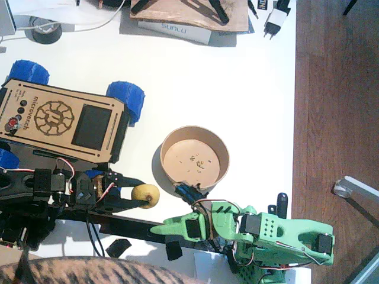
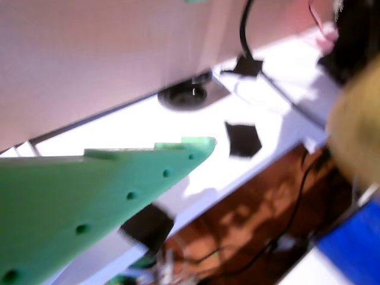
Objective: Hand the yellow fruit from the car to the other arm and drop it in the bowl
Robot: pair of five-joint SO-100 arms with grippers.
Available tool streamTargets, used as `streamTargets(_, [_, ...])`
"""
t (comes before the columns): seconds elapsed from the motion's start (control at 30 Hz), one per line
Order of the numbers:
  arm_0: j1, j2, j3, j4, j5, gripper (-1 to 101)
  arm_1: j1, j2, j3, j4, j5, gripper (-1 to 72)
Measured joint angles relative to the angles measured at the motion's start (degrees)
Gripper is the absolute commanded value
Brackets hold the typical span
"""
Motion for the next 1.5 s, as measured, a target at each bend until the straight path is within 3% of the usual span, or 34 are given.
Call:
streamTargets(0.13, [0.0, 0.0, 0.0, 0.0, 0.0, 0, 0.7, 0.2, -0.2, 3.2, -0.2, 25.1])
streamTargets(0.73, [0.0, 0.0, 0.0, 0.0, 0.0, 0, 1.9, -9.7, -12.6, 5.6, -9.2, 29.9])
streamTargets(1.5, [0.0, 0.0, 0.0, 0.0, 0.0, 0, 5.4, -31.4, -23.6, 4.9, -6.5, 31.8])
